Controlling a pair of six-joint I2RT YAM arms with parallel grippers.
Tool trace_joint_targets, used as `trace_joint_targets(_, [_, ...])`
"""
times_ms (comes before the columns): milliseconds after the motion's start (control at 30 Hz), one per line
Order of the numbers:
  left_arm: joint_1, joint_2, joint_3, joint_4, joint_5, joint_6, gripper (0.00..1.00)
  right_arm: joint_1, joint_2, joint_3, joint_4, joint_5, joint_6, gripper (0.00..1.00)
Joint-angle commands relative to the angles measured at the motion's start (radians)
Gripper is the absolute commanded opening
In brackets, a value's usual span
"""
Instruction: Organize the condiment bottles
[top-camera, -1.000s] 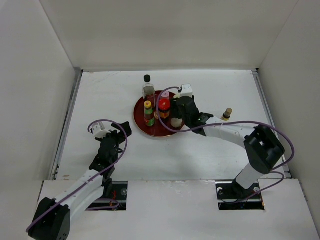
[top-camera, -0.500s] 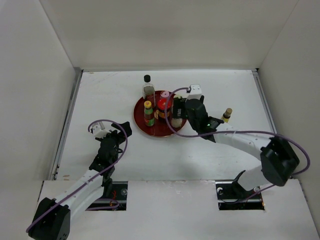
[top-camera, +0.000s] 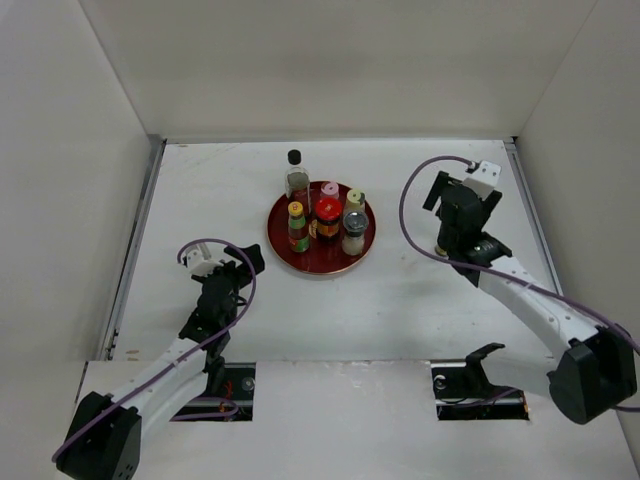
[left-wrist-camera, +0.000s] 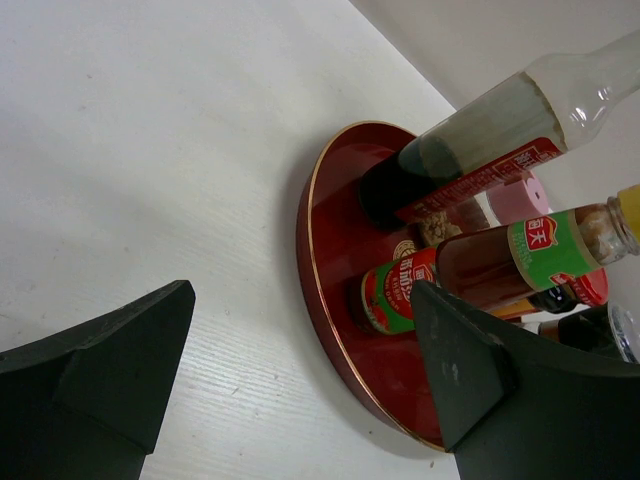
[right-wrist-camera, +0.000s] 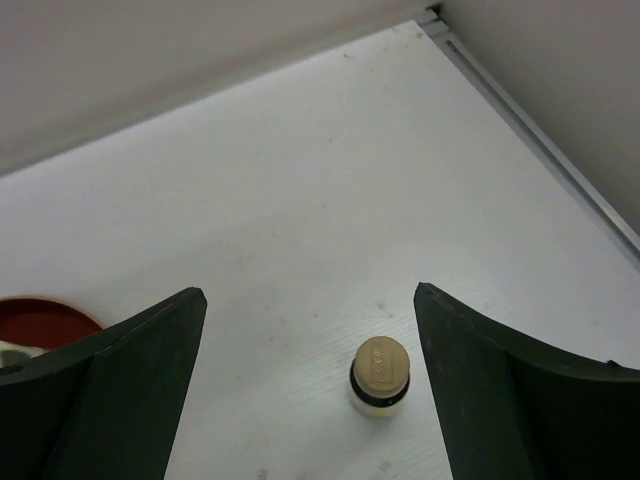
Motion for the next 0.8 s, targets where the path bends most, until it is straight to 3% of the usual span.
trace_joint_targets(0, [-0.011,0.004,0.01,0.055,0.004,-0.004,0.9,-0.035,0.066,-0.015,-0.038,0.028,0.008,0.89])
trace_joint_targets(400, [-0.014,0.026,0.011,0.063,-0.001,-0.004,0.9,-0.1,0.178,-0.068,0.002,-0.003,0.04,0.77])
trace_joint_targets(600, [-0.02,0.053,0.014,0.078,-0.001,-0.004,0.9,-0.097,0.209,-0.079,0.005,-0.024,0.079,0.58])
trace_joint_targets(767, [-0.02,0.046,0.014,0.078,0.004,-0.004,0.9,-0.095,0.198,-0.076,0.003,0.003,0.088,0.35])
